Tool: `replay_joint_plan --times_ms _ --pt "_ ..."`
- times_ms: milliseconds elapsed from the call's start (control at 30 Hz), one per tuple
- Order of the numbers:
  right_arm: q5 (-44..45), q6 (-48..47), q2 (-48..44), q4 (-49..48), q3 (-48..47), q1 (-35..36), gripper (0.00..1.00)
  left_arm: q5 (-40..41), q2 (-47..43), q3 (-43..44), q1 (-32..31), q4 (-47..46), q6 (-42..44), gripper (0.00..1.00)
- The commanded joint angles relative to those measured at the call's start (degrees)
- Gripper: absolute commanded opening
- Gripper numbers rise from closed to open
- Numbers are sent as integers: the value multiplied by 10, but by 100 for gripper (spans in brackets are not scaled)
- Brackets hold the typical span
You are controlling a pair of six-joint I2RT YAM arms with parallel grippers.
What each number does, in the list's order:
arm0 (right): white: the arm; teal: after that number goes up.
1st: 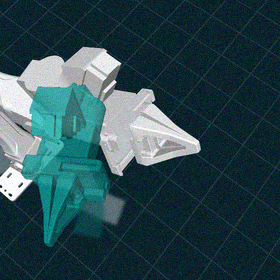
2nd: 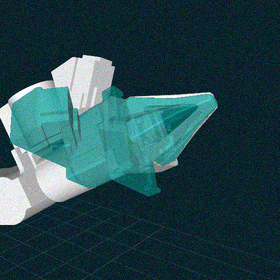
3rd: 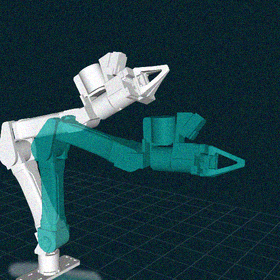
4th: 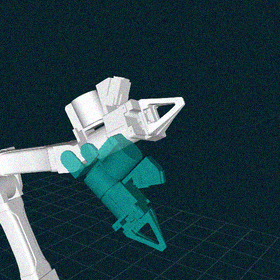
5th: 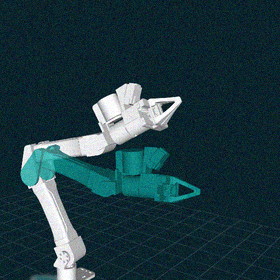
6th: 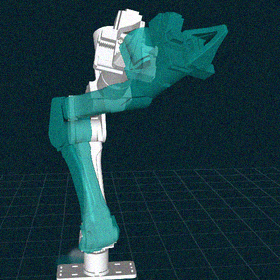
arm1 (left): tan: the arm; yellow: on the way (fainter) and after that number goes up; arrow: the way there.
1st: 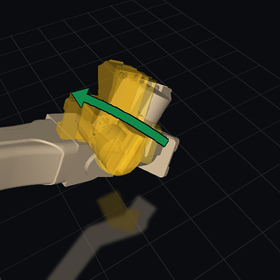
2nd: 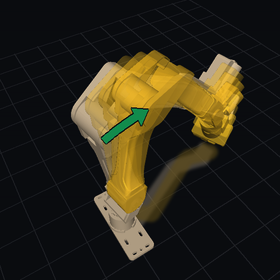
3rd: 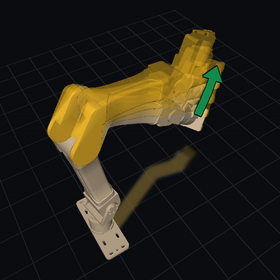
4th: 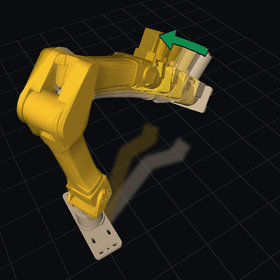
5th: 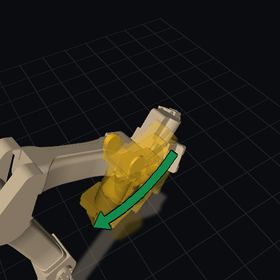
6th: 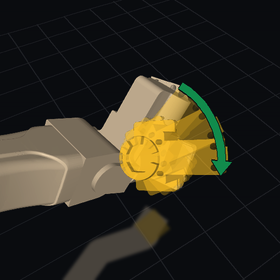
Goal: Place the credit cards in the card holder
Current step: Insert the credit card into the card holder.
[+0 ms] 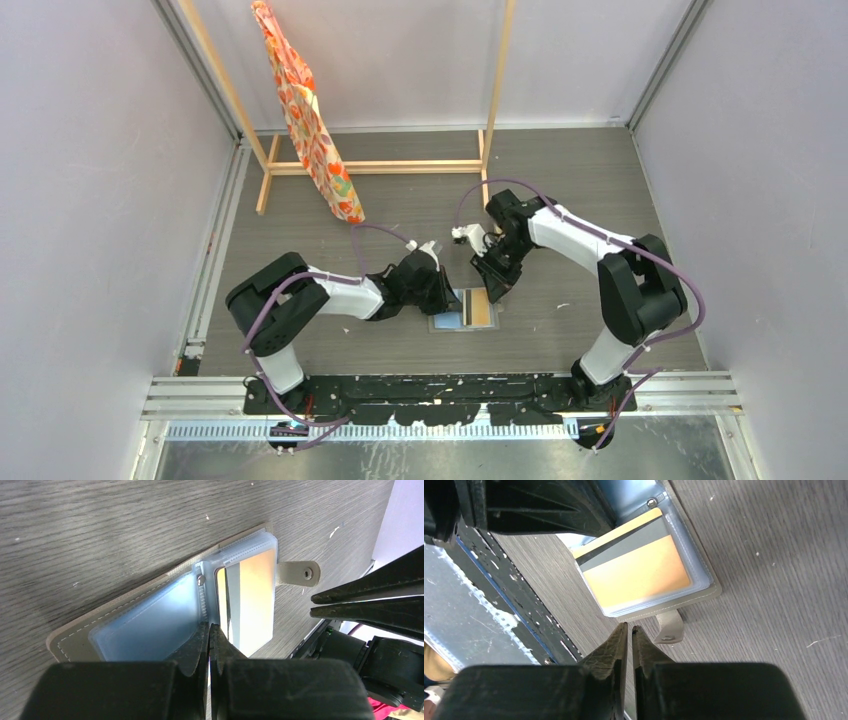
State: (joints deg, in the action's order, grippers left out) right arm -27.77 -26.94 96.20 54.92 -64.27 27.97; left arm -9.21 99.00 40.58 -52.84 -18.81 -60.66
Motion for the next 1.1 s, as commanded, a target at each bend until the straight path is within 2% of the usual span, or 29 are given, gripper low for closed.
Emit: replay_joint_plan --times_ms 0,200,700,900,1067 --pt "2 -37 -13 -3 16 7 13 5 3 -9 -3 -29 -5 2" --pt "46 -14 37 -2 5 16 10 0 4 -11 -4 -40 -9 1" --pt "10 21 72 -7 -8 23 9 -2 9 -3 -24 -58 -15 0" --pt "-4 30 74 -7 -15 22 13 -4 15 5 -29 -60 -16 1" --pt "6 21 64 6 -20 10 21 6 15 1 -31 -60 -19 1"
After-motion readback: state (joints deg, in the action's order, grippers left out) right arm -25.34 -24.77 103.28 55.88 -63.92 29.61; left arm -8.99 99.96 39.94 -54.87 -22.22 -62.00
